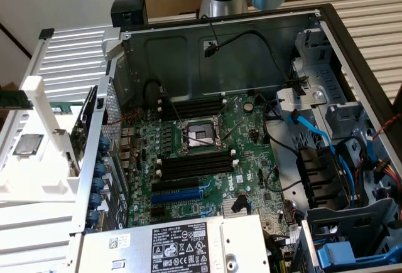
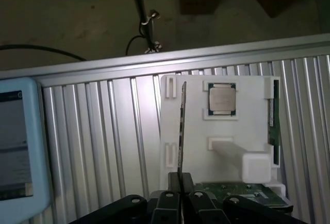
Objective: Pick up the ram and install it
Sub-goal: 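Pick up the ram and move it above insertion slot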
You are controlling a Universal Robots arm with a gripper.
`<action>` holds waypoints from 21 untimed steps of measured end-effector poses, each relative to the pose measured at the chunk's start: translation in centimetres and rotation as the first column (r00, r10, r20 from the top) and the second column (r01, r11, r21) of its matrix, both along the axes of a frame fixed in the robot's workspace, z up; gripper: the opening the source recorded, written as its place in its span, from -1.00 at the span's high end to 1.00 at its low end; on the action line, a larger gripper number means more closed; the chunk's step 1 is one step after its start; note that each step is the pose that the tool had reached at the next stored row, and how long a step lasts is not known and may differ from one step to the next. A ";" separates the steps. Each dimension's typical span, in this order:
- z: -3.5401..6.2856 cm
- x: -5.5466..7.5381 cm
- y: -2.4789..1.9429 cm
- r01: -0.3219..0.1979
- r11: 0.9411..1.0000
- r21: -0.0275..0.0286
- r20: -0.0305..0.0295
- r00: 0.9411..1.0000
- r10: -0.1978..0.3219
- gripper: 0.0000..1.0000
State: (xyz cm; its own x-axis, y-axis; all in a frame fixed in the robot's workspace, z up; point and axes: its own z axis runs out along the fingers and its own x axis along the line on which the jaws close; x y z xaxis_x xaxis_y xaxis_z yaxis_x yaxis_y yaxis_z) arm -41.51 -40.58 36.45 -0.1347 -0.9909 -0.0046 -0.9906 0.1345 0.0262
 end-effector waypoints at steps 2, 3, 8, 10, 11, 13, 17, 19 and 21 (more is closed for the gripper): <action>0.08 0.2 0.03 0.000 1.000 0.000 0.003 1.000 0.000 0.73; 0.13 0.3 0.03 0.000 1.000 0.000 0.003 1.000 0.000 0.73; 0.41 1.2 0.08 0.001 1.000 0.000 0.006 1.000 -0.001 0.73; 0.51 1.4 0.09 0.001 1.000 0.000 0.008 1.000 -0.001 0.73; 0.55 1.5 0.10 0.001 1.000 0.000 0.009 1.000 -0.001 0.73; 0.72 2.1 0.10 0.001 1.000 0.000 0.009 1.000 -0.001 0.73; 1.66 4.1 0.22 0.001 1.000 0.000 0.009 1.000 -0.001 0.73; 1.94 4.6 0.32 0.001 1.000 0.000 0.009 1.000 -0.001 0.73; 2.24 5.2 0.41 0.001 1.000 0.000 0.009 1.000 -0.001 0.73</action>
State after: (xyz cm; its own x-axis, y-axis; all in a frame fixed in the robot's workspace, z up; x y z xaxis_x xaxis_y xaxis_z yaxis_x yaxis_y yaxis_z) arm -36.31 -40.17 38.69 -0.1353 -0.9908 -0.0059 -0.9907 0.1352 0.0169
